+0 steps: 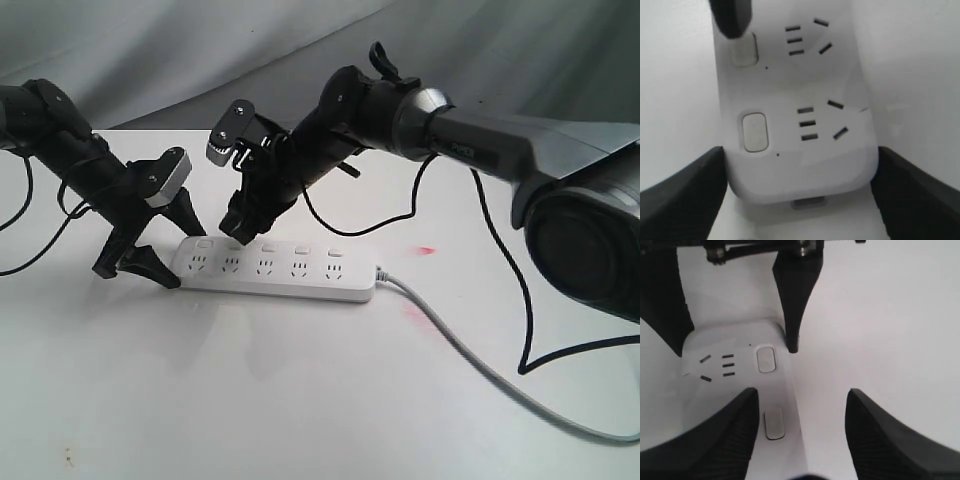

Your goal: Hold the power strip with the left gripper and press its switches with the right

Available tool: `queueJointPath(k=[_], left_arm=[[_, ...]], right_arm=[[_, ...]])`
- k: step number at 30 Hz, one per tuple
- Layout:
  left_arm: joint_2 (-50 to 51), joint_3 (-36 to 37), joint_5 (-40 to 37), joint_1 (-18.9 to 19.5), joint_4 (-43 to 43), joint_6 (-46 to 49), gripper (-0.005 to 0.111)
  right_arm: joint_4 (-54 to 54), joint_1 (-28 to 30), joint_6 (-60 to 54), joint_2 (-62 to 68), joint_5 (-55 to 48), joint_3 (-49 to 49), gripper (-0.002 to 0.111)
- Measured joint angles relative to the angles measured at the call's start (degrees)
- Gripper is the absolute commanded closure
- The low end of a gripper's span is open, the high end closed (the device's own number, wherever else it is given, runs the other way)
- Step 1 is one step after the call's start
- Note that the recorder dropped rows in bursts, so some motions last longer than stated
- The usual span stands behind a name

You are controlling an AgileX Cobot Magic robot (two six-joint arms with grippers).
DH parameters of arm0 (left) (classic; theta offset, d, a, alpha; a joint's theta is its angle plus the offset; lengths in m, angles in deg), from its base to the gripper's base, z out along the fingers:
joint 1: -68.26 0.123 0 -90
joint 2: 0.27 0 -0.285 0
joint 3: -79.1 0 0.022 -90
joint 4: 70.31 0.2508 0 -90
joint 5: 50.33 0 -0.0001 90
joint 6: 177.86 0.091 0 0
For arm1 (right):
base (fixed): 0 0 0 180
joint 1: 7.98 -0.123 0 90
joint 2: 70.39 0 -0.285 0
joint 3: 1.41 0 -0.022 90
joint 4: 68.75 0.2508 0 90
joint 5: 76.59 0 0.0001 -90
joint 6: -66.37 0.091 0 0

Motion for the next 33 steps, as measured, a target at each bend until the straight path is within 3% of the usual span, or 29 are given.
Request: queueJointPath(k=[33], left_arm=[[0.00,0.00,0.00,0.00,0.00,0.00,0.098]], right_arm=[[-0.90,0.00,0.11,2.44,2.49,0.00,0.059]])
